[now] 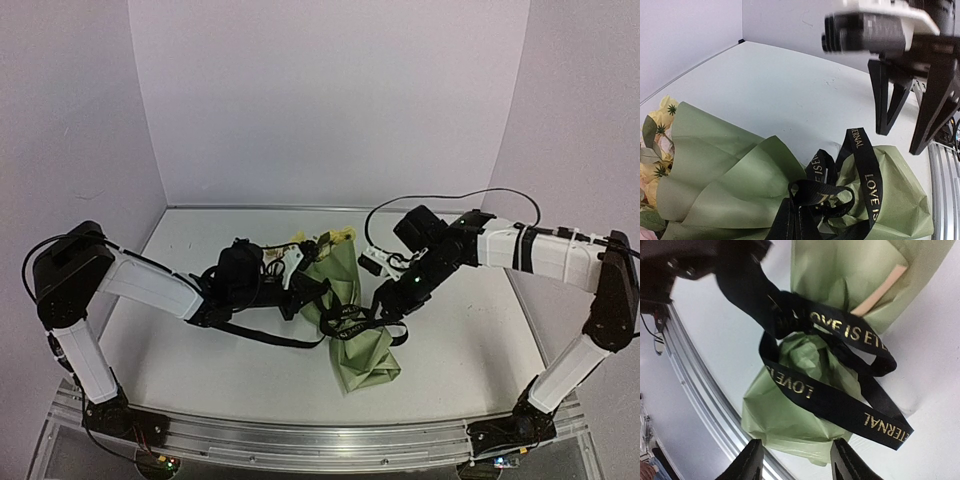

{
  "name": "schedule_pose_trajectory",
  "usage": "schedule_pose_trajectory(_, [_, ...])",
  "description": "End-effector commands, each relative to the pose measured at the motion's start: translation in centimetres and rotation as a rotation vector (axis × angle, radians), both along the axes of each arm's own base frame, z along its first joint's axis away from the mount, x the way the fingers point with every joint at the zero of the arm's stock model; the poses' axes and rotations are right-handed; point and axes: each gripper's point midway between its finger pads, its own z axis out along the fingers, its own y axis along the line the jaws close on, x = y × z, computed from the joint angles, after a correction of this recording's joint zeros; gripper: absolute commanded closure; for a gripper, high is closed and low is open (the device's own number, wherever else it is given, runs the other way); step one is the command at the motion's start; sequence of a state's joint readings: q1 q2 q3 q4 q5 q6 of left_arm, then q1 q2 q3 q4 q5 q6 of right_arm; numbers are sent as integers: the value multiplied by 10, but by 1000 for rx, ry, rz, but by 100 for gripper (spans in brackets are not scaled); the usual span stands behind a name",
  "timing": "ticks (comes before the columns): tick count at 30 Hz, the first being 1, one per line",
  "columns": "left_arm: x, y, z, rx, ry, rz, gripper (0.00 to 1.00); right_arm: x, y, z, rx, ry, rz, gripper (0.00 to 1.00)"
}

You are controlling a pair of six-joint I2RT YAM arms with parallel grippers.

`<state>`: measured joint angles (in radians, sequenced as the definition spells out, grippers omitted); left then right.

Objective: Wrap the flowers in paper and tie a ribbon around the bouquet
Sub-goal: Cross the half-tied ribbon over the folded bouquet.

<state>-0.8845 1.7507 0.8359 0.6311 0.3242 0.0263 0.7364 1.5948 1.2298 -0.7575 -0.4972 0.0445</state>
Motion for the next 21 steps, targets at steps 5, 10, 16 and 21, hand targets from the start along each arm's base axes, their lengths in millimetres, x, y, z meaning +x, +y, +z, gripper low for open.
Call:
schedule_pose_trajectory(5, [2, 1, 37, -85, -52, 13, 100, -5, -17, -29, -93, -46, -63, 54])
schedule_pose_trajectory(10, [1, 2, 39, -79, -58, 10, 100, -11, -16, -54, -131, -1, -155, 67])
schedule_pose_trajectory(16, [-2, 6, 42, -81, -60, 12, 100, -22, 2, -66, -135, -6, -199, 92])
schedule_pose_trajectory(21, [-11, 15, 47, -92, -54, 3, 100, -36, 20, -70, -154, -51, -257, 100])
